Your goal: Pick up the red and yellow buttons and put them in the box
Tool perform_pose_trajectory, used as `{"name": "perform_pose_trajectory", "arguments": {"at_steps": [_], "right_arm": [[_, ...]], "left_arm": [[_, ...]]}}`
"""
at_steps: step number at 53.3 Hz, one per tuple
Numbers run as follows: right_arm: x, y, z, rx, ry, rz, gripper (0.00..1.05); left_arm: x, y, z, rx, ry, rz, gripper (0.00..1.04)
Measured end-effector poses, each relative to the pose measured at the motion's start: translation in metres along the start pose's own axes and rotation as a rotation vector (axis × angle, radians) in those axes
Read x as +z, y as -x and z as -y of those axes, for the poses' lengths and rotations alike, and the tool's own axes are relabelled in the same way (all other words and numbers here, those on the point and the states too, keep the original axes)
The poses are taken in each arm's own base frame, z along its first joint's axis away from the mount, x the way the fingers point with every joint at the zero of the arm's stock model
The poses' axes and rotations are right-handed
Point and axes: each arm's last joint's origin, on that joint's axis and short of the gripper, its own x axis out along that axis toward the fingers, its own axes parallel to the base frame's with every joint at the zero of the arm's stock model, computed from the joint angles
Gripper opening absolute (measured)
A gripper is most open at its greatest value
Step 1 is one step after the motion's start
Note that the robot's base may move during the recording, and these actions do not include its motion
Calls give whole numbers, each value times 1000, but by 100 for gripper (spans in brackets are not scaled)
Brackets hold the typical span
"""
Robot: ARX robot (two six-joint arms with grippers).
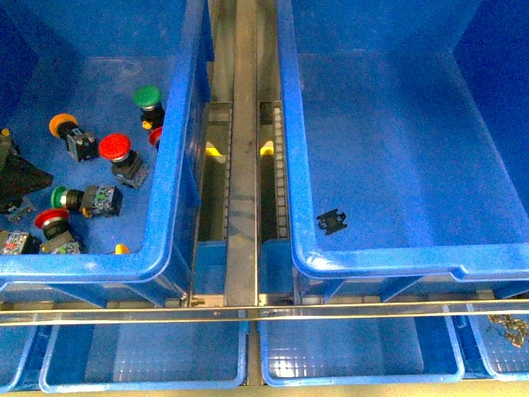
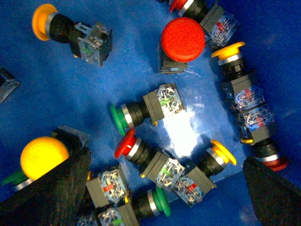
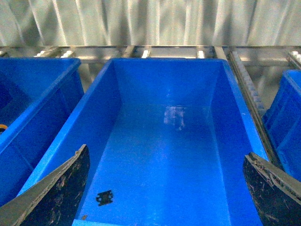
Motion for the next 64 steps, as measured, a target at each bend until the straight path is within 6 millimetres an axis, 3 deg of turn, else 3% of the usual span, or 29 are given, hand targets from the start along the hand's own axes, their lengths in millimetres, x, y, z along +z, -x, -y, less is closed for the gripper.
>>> {"name": "perform_pose_trajectory", "arguments": {"at_steps": [25,44,64], "right_arm": [[0,0,0,0,0,0,98],[0,0,0,0,0,0,98],[0,0,0,0,0,0,98]], "left_arm": [[18,-81,2,-66,-55,12,97],[26,-111,-5,-71,-67,19,97],[35,-122,-8,-82,-55,40,97]]}}
